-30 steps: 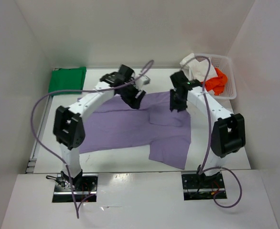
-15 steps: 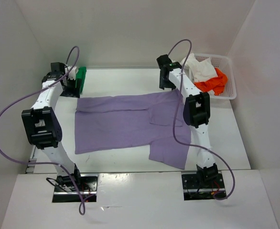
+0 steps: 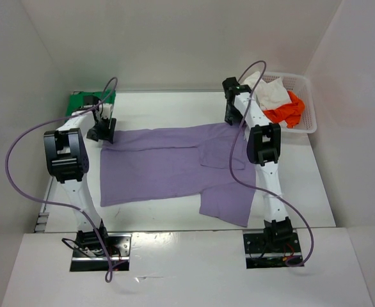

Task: Fold and stack the t-shirts
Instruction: Fold the flattened tshirt in 1/3 of the way

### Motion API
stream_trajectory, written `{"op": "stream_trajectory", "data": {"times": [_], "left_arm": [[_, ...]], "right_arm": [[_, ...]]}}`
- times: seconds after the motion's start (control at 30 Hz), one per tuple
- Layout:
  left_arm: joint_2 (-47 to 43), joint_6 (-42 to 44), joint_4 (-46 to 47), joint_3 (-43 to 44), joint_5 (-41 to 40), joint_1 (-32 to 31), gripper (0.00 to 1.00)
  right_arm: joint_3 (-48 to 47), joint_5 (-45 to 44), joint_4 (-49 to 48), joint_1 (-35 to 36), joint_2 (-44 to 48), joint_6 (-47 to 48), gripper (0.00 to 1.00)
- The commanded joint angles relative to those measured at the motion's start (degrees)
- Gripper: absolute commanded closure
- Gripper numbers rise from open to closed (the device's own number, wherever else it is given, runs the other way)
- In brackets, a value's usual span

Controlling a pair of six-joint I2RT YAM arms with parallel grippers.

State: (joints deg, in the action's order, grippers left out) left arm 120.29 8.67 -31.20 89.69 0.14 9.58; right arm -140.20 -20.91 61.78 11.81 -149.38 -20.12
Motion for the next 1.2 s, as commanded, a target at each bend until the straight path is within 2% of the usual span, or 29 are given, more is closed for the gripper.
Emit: {"op": "stream_trajectory", "data": {"times": [0.0, 0.07, 0.1, 0.2, 0.23, 0.33, 0.47, 0.63, 0.73, 0.8, 0.83, 0.87, 0.93, 0.97, 1.0, 1.1, 1.17], "left_arm": [[1.26, 1.26, 3.60, 1.36, -1.37, -0.44, 0.29], [1.79, 2.14, 4.13, 1.36, -1.37, -2.46, 0.36], [2.31, 2.84, 4.13, 0.84, -0.68, -2.99, 0.45], [2.32, 2.85, 4.65, 0.84, 1.08, -4.57, 0.66], [2.32, 2.85, 4.66, 0.84, 1.87, -5.18, 0.78], [2.32, 2.85, 5.19, 0.31, 2.67, -6.50, 0.86], [3.63, 4.16, 7.29, 0.93, 0.40, -8.17, 0.88], [9.50, 4.17, 8.53, 8.20, -9.53, -9.58, 0.91], [12.24, 4.78, 7.29, 14.45, -10.34, -8.27, 0.91], [13.64, 5.30, 7.29, 17.35, -10.34, -8.27, 0.91], [13.66, 5.31, 6.25, 18.58, -10.34, -8.27, 0.89], [14.35, 5.31, 5.20, 19.55, -9.82, -8.27, 0.81], [14.36, 5.31, 4.58, 20.26, -9.20, -8.27, 0.67], [13.75, 5.31, 4.57, 20.26, -9.19, -8.27, 0.46], [12.44, 5.31, 4.57, 20.26, -9.19, -8.79, 0.38], [9.19, 5.31, 4.57, 17.10, -9.19, -8.79, 0.28], [6.38, 5.31, 4.57, 16.04, -9.72, -8.79, 0.24]], "right_arm": [[-3.49, -1.59, 3.26, -0.29, -4.51, -1.24, 0.47], [-4.64, -1.59, 3.96, -1.00, -5.74, -1.24, 0.53], [-4.64, -1.07, 3.96, -1.00, -5.75, -1.24, 0.62], [-6.75, -1.07, 4.49, -2.15, -6.88, -1.77, 0.83], [-7.62, -0.54, 4.49, -2.75, -6.89, -1.77, 0.85], [-8.16, -0.54, 4.49, -3.99, -6.89, -1.77, 0.89], [-9.91, -0.54, 4.49, -5.05, -6.89, -2.29, 0.93], [-14.48, -0.54, 3.97, -5.57, -8.73, -2.29, 0.94], [-15.97, 0.60, 2.91, -5.57, -9.26, -2.29, 0.94], [-16.68, 1.22, 2.91, -5.57, -9.26, -1.77, 0.90], [-17.21, 2.26, 2.39, -5.57, -9.26, -1.16, 0.87], [-17.21, 2.97, 2.38, -5.57, -9.26, -1.15, 0.77], [-17.74, 5.43, 1.77, -6.10, -8.57, 0.16, 0.67], [-17.74, 6.57, 1.77, -6.10, -8.04, 0.69, 0.56], [-17.74, 8.76, 1.77, -6.10, -7.33, 1.39, 0.53], [-17.21, 10.10, 1.24, -5.40, -3.56, 1.40, 0.45], [-16.51, 7.11, 1.76, -4.61, -0.05, 1.40, 0.40]]}}
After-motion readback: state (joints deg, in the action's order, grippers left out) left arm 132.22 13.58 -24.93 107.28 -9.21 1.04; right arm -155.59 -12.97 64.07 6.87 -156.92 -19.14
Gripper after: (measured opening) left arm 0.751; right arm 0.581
